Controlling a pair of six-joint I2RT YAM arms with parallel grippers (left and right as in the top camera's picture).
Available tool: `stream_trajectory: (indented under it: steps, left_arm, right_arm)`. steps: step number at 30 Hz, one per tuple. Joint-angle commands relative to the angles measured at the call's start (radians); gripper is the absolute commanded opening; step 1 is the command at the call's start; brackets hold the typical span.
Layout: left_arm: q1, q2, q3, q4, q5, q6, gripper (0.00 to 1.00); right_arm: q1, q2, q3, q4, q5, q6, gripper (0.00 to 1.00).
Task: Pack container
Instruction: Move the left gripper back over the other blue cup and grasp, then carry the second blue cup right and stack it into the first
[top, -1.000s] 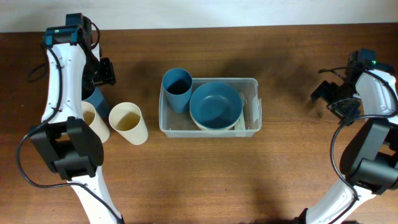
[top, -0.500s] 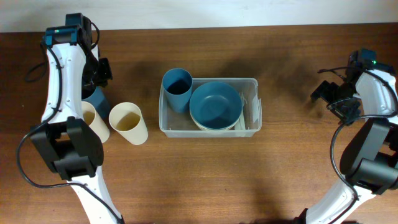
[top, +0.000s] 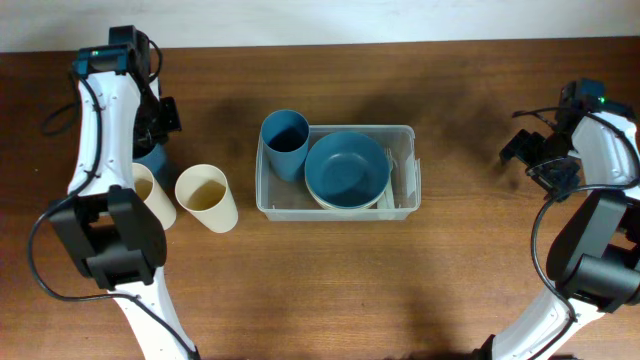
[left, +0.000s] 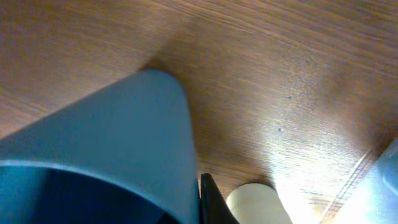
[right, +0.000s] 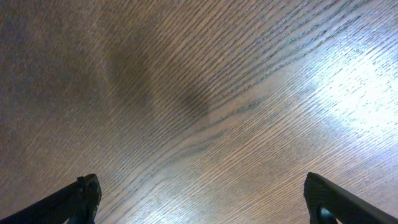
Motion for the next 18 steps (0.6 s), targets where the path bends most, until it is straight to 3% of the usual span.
stream_trajectory:
  steps: [1,10,18]
  left_arm:
    - [0.005,-0.012,-0.005,0.005,-0.013,-0.021,0.02]
    - [0.002,-0.016,0.031,0.003,0.027,-0.039,0.02]
    - [-0.038,-0.095,0.240,-0.058,0.071,-0.031,0.02]
  right_arm:
    - [0.003,-0.001,-0.003,0.000,0.009,0.013,0.99]
    - [0.003,0.000,-0.003,0.000,0.009,0.013,0.99]
    - [0.003,0.000,-0.003,0.000,0.009,0.013,0.99]
